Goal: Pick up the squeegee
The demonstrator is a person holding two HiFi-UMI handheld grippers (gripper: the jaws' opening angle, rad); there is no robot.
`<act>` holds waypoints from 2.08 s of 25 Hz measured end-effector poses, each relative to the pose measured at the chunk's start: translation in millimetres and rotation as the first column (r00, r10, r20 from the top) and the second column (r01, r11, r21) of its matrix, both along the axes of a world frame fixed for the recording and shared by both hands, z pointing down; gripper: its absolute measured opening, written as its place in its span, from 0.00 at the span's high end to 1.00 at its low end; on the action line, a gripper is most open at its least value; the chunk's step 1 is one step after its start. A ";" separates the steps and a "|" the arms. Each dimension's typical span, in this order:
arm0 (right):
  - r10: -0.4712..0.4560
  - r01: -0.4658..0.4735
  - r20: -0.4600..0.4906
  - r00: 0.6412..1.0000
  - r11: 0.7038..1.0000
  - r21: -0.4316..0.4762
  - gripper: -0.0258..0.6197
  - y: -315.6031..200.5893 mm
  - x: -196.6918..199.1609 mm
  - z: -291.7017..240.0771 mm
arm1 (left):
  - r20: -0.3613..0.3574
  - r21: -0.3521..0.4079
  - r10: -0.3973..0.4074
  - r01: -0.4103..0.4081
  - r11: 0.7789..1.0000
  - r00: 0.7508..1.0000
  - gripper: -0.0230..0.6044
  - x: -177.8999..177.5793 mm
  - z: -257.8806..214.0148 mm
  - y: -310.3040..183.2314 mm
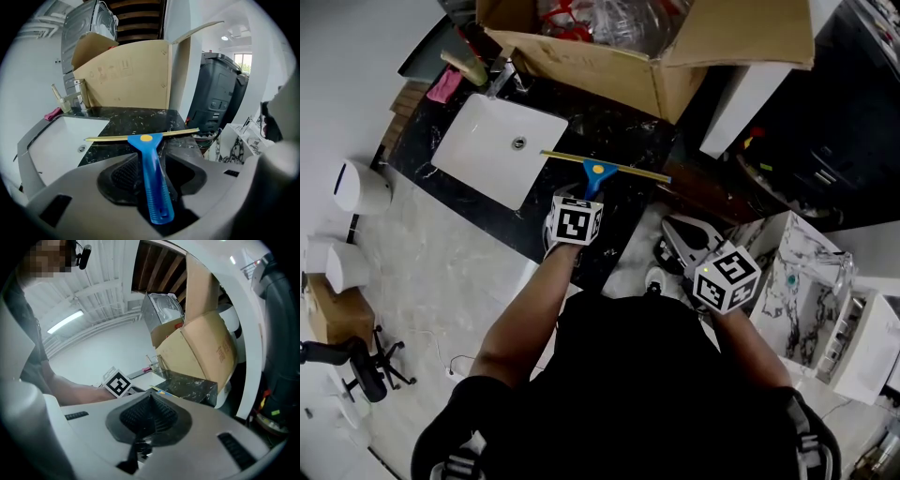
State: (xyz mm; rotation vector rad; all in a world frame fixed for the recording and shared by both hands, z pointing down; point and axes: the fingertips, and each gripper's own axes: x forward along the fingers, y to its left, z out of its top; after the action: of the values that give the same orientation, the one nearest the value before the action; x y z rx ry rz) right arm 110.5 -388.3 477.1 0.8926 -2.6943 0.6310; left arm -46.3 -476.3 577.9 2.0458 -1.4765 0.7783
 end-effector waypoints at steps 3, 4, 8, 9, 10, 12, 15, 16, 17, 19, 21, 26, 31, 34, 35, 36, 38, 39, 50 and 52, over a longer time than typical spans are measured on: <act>0.003 -0.003 -0.013 1.000 1.000 0.003 0.95 0.5 4.4 -1.9 | 0.017 0.001 -0.011 0.011 1.000 1.000 0.65 -1.3 8.3 -8.3; 0.007 -0.006 -0.018 1.000 1.000 0.002 0.95 0.7 5.9 -2.3 | 0.018 -0.001 -0.009 0.009 1.000 1.000 0.65 -0.5 12.1 -11.1; 0.026 -0.026 -0.029 0.999 1.000 0.005 0.95 1.8 12.4 -4.1 | 0.009 -0.047 -0.005 0.005 0.999 1.000 0.65 3.1 29.5 -15.7; 0.033 -0.033 -0.030 0.999 0.999 0.006 0.95 2.1 14.0 -4.7 | 0.021 -0.054 -0.007 0.008 0.998 1.000 0.65 1.4 31.3 -16.1; 0.041 -0.041 -0.030 0.999 0.999 0.006 0.95 2.6 15.6 -5.1 | 0.040 -0.058 -0.007 0.009 0.998 0.999 0.65 -0.9 32.6 -16.6; 0.057 -0.057 -0.030 0.998 0.998 0.006 0.95 3.4 18.9 -5.0 | 0.068 -0.047 0.004 -0.001 0.999 0.998 0.69 -2.5 34.4 -17.7; 0.084 -0.083 -0.027 0.996 0.996 0.010 0.95 5.8 23.5 -4.8 | 0.057 -0.014 0.023 -0.022 1.000 0.998 0.69 0.7 35.1 -18.5; 0.092 -0.092 -0.027 0.995 0.996 0.011 0.95 6.6 24.8 -4.5 | 0.042 -0.010 0.029 -0.028 1.000 0.999 0.69 2.8 34.9 -19.0; 0.100 -0.099 -0.027 0.995 0.995 0.010 0.95 7.5 25.6 -3.7 | 0.024 -0.013 0.032 -0.032 0.999 0.999 0.69 4.9 34.7 -19.2; 0.113 -0.113 -0.027 0.993 0.994 0.003 0.95 9.7 25.6 -1.4 | -0.008 -0.023 0.023 -0.023 0.999 1.000 0.70 5.2 34.3 -19.0; 0.125 -0.125 -0.027 0.992 0.992 0.000 0.95 11.6 23.6 -1.0 | -0.029 -0.019 0.003 -0.004 1.000 1.000 0.72 1.1 33.5 -19.4; 0.157 -0.157 -0.028 0.987 0.988 0.003 0.95 13.9 19.8 -4.1 | -0.072 -0.016 -0.006 0.005 1.000 0.997 0.73 -5.4 27.9 -19.1; 0.203 -0.203 -0.029 0.979 0.979 0.005 0.95 16.4 13.5 -4.1 | -0.130 -0.002 0.024 -0.025 1.000 0.991 0.74 -6.4 14.9 -18.0; 0.220 -0.220 -0.030 0.975 0.975 0.011 0.95 19.6 4.0 -3.5 | -0.166 0.016 0.046 -0.044 0.999 0.985 0.74 -8.8 3.4 -16.3; 0.223 -0.223 -0.029 0.974 0.975 0.014 0.95 21.1 -0.3 -3.7 | -0.184 0.019 0.054 -0.051 0.999 0.981 0.74 -9.8 -0.6 -15.1; 0.224 -0.224 -0.027 0.974 0.974 0.019 0.95 22.9 -5.2 -4.8 | -0.203 0.024 0.061 -0.058 0.998 0.977 0.74 -11.0 -4.9 -13.8; 0.225 -0.224 -0.008 0.974 0.974 0.035 0.95 26.9 -16.1 -7.6 | -0.235 0.036 0.078 -0.072 0.997 0.969 0.74 -14.4 -14.0 -11.0; 0.227 -0.227 0.007 0.974 0.973 0.044 0.95 29.1 -21.3 -9.2 | -0.248 0.044 0.088 -0.079 0.996 0.965 0.74 -16.5 -18.7 -9.5; 0.298 -0.300 0.033 0.954 0.946 0.121 0.95 59.6 -58.8 -15.0 | -0.341 0.135 0.187 -0.149 0.980 0.921 0.74 -57.1 -72.1 32.7; 0.322 -0.321 0.022 0.947 0.936 0.141 0.95 62.4 -63.4 -16.2 | -0.343 0.152 0.212 -0.169 0.974 0.915 0.74 -64.4 -81.3 40.9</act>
State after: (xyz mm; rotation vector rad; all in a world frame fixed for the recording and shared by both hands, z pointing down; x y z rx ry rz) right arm 47.1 -325.8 460.8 1.3902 -2.6392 0.4999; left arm -110.8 -435.4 496.6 2.2998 -1.1544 0.3626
